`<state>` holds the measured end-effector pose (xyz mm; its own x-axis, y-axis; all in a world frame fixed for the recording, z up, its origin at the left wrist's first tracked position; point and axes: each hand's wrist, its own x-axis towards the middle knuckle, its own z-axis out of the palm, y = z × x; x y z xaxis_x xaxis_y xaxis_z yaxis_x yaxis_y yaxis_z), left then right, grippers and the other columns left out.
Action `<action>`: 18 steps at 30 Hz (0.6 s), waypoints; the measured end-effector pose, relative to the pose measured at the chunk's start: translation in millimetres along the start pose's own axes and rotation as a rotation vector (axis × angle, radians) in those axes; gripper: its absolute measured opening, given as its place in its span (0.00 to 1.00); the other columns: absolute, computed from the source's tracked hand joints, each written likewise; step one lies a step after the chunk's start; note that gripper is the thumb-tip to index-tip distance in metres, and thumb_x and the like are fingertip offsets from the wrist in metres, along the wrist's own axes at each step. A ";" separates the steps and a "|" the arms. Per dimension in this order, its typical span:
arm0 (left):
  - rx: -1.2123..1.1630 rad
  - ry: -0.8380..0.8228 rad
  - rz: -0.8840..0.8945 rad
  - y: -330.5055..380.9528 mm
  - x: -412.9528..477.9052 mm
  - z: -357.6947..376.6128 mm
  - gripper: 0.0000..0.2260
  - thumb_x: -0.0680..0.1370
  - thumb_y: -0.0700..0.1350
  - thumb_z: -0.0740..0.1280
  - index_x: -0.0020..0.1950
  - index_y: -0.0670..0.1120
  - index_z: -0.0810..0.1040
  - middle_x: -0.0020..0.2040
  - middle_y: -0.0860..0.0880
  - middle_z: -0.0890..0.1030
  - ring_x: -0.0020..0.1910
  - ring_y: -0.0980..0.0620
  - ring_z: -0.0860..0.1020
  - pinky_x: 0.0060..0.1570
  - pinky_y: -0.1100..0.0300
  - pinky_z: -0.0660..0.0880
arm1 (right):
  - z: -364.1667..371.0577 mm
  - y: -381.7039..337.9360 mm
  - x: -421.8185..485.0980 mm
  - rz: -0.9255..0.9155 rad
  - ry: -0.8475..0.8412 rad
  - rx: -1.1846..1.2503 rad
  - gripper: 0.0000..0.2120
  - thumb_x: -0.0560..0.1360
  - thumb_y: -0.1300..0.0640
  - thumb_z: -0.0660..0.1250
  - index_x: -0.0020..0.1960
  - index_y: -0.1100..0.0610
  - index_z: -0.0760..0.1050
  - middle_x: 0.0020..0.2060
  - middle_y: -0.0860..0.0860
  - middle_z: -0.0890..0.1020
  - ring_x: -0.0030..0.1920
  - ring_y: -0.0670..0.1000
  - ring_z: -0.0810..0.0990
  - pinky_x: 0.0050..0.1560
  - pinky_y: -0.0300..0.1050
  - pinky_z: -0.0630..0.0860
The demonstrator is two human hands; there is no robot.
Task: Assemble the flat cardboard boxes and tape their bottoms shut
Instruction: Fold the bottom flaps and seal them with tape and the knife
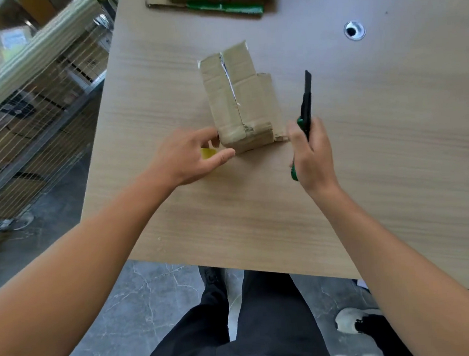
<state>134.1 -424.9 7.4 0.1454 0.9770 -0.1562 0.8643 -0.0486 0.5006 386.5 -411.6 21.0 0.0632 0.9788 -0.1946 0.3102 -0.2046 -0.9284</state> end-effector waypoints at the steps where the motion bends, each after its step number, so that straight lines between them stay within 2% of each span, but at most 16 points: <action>1: -0.069 -0.036 -0.027 2.3 -3.8 -1.3 0.19 0.73 0.67 0.61 0.50 0.53 0.78 0.45 0.53 0.81 0.44 0.49 0.78 0.43 0.56 0.72 | 0.4 -11.7 -7.3 -0.050 -0.048 -0.035 0.11 0.78 0.45 0.60 0.46 0.52 0.69 0.42 0.53 0.70 0.44 0.59 0.72 0.50 0.64 0.72; 3: -0.218 -0.092 -0.088 8.4 -10.9 -2.4 0.14 0.74 0.57 0.63 0.52 0.51 0.79 0.49 0.50 0.82 0.48 0.46 0.78 0.47 0.56 0.72 | 11.9 -35.1 -26.2 -0.187 -0.195 -0.256 0.15 0.78 0.47 0.55 0.51 0.58 0.72 0.47 0.55 0.71 0.51 0.57 0.70 0.56 0.54 0.67; 5: -0.304 -0.105 -0.115 14.7 -16.8 -2.2 0.09 0.77 0.49 0.66 0.55 0.48 0.79 0.50 0.49 0.82 0.50 0.45 0.78 0.48 0.56 0.72 | 30.1 -49.8 -40.9 -0.303 -0.331 -0.488 0.16 0.80 0.50 0.58 0.57 0.62 0.73 0.52 0.56 0.74 0.57 0.56 0.69 0.61 0.48 0.64; 7: -0.333 -0.115 -0.132 17.5 -22.1 -0.7 0.08 0.79 0.46 0.67 0.57 0.48 0.78 0.51 0.49 0.81 0.49 0.47 0.78 0.46 0.57 0.71 | 42.6 -56.9 -47.6 -0.280 -0.420 -0.530 0.18 0.82 0.53 0.62 0.66 0.64 0.73 0.63 0.58 0.76 0.67 0.58 0.70 0.70 0.50 0.63; 9: -0.361 -0.115 -0.161 16.6 -26.9 -0.5 0.08 0.80 0.48 0.66 0.58 0.49 0.77 0.52 0.50 0.80 0.44 0.52 0.77 0.42 0.58 0.71 | 44.6 -57.0 -50.3 -0.149 -0.432 -0.523 0.22 0.83 0.53 0.62 0.72 0.64 0.69 0.76 0.57 0.68 0.79 0.54 0.60 0.77 0.47 0.57; 11: -0.496 -0.130 -0.218 11.4 -30.5 -1.1 0.08 0.81 0.49 0.64 0.59 0.52 0.77 0.52 0.51 0.79 0.41 0.56 0.76 0.39 0.58 0.75 | 42.8 -51.0 -50.0 -0.101 -0.432 -0.588 0.19 0.84 0.53 0.60 0.67 0.65 0.72 0.81 0.53 0.58 0.82 0.49 0.50 0.77 0.43 0.53; 14: -0.572 -0.197 -0.270 3.2 -33.3 -5.1 0.08 0.81 0.51 0.62 0.57 0.54 0.77 0.48 0.51 0.79 0.41 0.44 0.80 0.42 0.47 0.81 | 42.2 -43.1 -47.1 -0.090 -0.480 -0.687 0.17 0.83 0.53 0.60 0.64 0.66 0.73 0.83 0.51 0.51 0.82 0.47 0.45 0.76 0.42 0.52; 16: -0.399 -0.226 -0.268 -5.0 -31.2 -9.4 0.08 0.81 0.53 0.64 0.55 0.53 0.79 0.47 0.49 0.82 0.47 0.40 0.81 0.48 0.44 0.80 | 43.5 -42.0 -46.0 -0.067 -0.549 -0.746 0.14 0.83 0.52 0.60 0.56 0.63 0.75 0.83 0.51 0.47 0.81 0.46 0.42 0.76 0.42 0.49; 18: -0.171 -0.212 -0.246 -10.3 -26.5 -15.6 0.10 0.81 0.56 0.65 0.55 0.53 0.81 0.52 0.48 0.82 0.53 0.43 0.80 0.54 0.49 0.77 | 44.5 -44.8 -46.1 -0.038 -0.585 -0.760 0.12 0.83 0.52 0.60 0.44 0.57 0.72 0.83 0.49 0.45 0.81 0.45 0.40 0.74 0.41 0.49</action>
<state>113.8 -447.0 19.7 0.0548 0.8895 -0.4536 0.7953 0.2358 0.5585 327.5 -447.6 57.4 -0.3792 0.7865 -0.4874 0.8478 0.0843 -0.5235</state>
